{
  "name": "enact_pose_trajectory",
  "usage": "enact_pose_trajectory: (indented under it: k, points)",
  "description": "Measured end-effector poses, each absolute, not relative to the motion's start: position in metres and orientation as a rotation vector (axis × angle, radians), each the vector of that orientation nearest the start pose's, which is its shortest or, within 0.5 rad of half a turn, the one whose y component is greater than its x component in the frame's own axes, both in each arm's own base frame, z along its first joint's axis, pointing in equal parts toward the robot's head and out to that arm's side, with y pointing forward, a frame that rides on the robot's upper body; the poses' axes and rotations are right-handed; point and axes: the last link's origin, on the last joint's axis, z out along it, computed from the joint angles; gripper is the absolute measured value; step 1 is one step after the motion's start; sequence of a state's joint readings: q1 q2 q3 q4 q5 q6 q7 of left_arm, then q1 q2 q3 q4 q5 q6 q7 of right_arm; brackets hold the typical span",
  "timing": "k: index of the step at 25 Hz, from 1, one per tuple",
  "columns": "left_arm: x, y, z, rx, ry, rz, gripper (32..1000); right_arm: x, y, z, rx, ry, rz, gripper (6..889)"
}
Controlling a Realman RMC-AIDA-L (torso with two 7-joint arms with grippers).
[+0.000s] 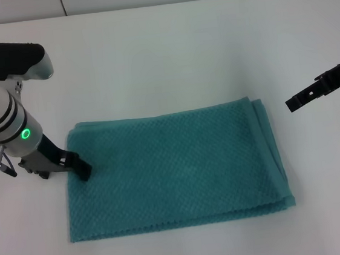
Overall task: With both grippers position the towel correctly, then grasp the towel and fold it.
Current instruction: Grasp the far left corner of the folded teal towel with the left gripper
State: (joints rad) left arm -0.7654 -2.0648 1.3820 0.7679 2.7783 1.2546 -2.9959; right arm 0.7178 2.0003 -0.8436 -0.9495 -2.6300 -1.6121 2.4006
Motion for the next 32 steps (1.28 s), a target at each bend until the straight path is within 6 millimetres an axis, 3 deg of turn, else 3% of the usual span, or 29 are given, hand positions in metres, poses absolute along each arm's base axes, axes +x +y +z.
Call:
enact_pose_trajectory:
  k: [25, 32]
  points:
    - [-0.2559, 0.3785, -0.0403, -2.085, -1.486, 0.655, 852, 0.2536, 0.3747, 0.0503, -2.467, 1.422, -0.263, 856]
    - [-0.2543, 0.3791, -0.0394, -2.088, -1.484, 0.665, 610, 0.2533, 0.3750, 0.0503, -2.467, 1.420, -0.263, 857]
